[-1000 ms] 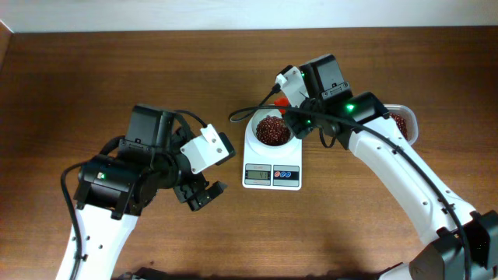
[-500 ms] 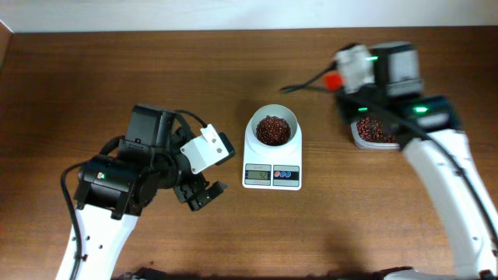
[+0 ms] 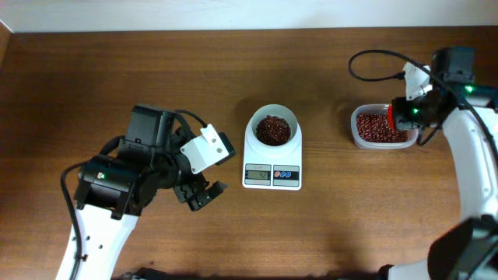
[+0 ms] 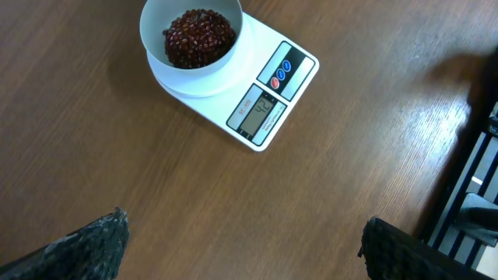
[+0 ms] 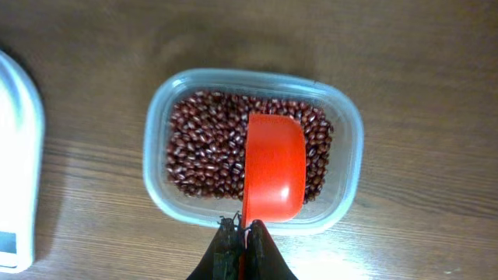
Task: Scoop and weigh 50g on scale
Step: 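Carry the red scoop right back to the bean tub, then dip the red scoop into the beans and lift it out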
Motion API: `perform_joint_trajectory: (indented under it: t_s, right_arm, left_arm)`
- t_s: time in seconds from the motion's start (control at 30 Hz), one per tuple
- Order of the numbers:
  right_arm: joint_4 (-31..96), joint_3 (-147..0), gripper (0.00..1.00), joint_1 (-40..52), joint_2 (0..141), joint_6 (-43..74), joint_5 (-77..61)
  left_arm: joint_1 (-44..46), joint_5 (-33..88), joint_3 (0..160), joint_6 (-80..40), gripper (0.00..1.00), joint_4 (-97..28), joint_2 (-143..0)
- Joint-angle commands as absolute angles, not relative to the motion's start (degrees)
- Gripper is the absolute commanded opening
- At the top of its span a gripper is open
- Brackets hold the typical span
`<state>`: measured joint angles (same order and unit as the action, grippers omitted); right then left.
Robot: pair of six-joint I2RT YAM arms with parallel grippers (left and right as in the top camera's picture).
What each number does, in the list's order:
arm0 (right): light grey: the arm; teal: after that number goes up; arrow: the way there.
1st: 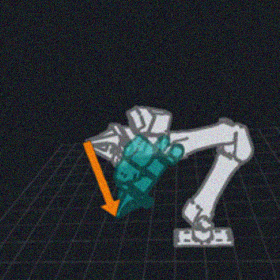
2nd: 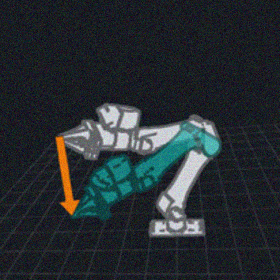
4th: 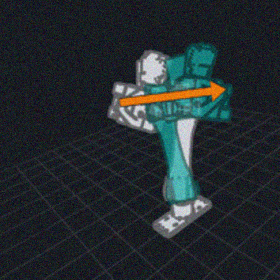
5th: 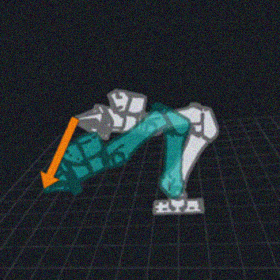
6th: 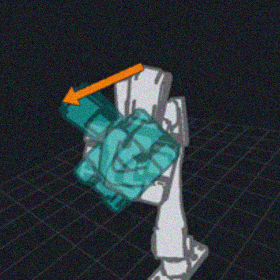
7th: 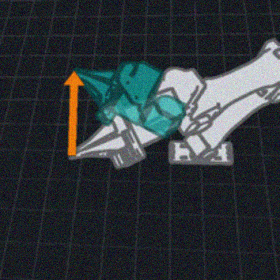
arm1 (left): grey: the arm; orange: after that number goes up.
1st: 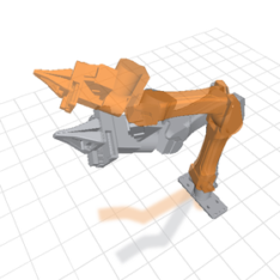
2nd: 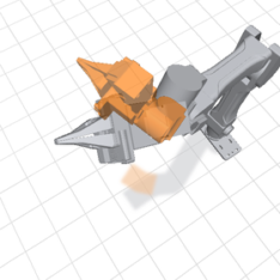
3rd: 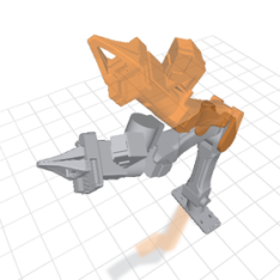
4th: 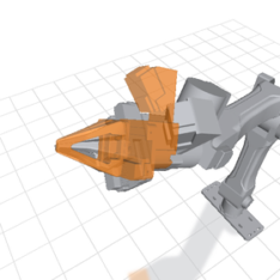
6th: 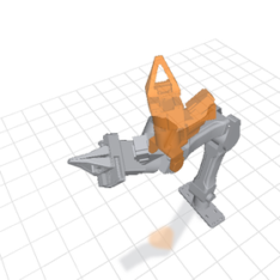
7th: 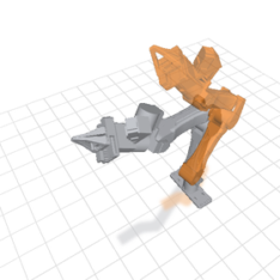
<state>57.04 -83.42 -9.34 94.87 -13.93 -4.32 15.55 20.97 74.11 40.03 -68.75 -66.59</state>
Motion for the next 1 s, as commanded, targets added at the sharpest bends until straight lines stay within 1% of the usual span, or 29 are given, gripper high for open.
perform_joint_trajectory:
  t_s: [0.0,0.13,0.37,0.97]
  right_arm:
    - [57.1,-83.8,0.04,-9.4,98.5,-13.1,1.9]
    - [56.7,-83.8,0.04,-9.4,101.6,-11.5,7.0]
    - [56.6,-83.8,0.04,-9.4,103.9,-11.5,7.2]
    - [58.8,-83.8,0.04,-9.4,104.4,-11.5,-13.3]
  left_arm:
    - [15.2,21.0,75.0,39.7,0.99,-68.6,-66.3]
    - [15.2,21.0,75.0,39.7,0.99,-68.6,-66.3]
    - [15.2,21.0,75.0,39.7,0.99,-68.6,-66.3]
    - [15.2,21.0,75.0,39.7,0.99,-68.6,-66.3]
